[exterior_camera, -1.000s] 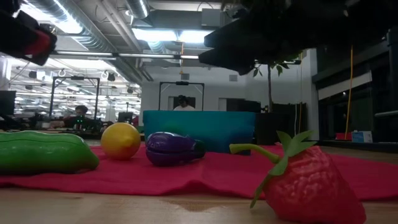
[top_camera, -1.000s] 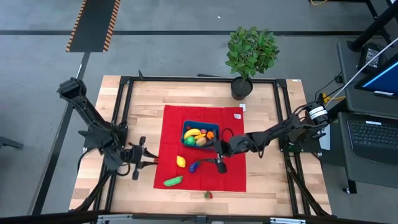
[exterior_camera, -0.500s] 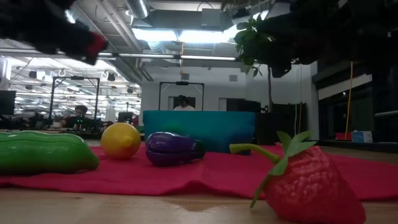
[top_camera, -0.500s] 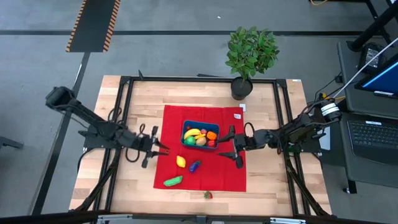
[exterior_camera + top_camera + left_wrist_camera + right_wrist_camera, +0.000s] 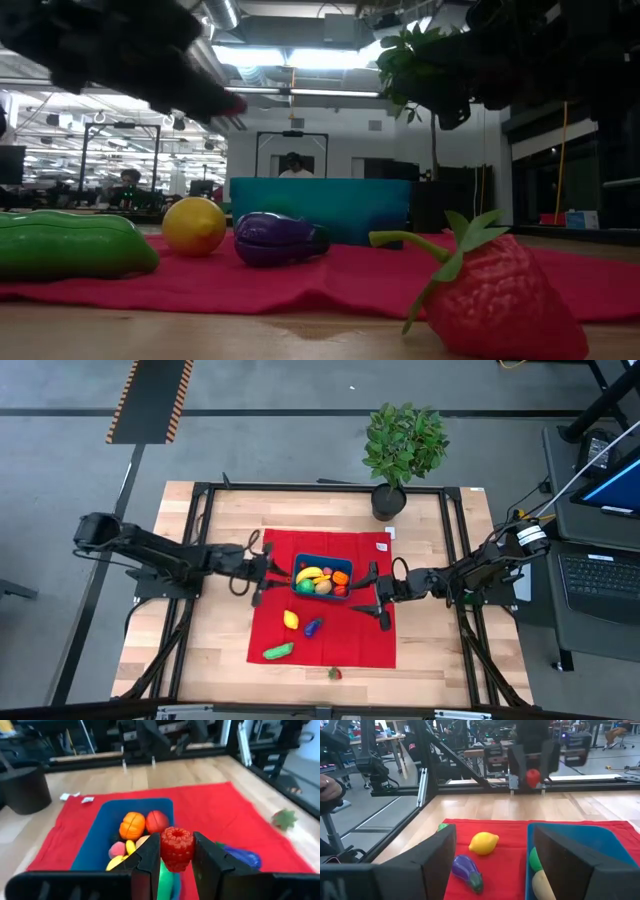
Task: Pick and placing Produce into tupperware
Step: Put the red raspberry into the blue bin
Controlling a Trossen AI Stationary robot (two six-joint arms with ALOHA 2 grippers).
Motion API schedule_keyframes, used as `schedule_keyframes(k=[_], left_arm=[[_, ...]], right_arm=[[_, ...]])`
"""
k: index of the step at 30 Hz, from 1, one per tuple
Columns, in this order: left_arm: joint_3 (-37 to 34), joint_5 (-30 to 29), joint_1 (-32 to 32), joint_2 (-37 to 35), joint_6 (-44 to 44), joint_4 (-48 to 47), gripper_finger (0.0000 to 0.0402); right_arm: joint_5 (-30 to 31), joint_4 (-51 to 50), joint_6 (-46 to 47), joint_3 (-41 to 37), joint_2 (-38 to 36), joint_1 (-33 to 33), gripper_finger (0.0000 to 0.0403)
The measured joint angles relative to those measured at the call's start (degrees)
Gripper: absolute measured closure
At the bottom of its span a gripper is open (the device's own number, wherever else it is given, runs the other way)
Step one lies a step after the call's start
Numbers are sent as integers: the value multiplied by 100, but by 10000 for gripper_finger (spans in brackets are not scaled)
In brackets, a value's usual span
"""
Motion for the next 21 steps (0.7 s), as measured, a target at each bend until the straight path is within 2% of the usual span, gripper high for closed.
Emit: schedule_keyframes(k=[5,11,16,21], left_arm=[[432,8,369,676,120,-21,322],[1023,-390,490,1312,132,-163,323],[1715,-447,472,1537,125,-1651,323],[2524,-812,353,1760,339,-2982,323]], right_arm=[[4,-30,35,0,-2,-3,136],[4,-48,42,0,0,-3,136],[4,-48,42,0,0,-3,136],[4,-73,42,0,0,-3,136]])
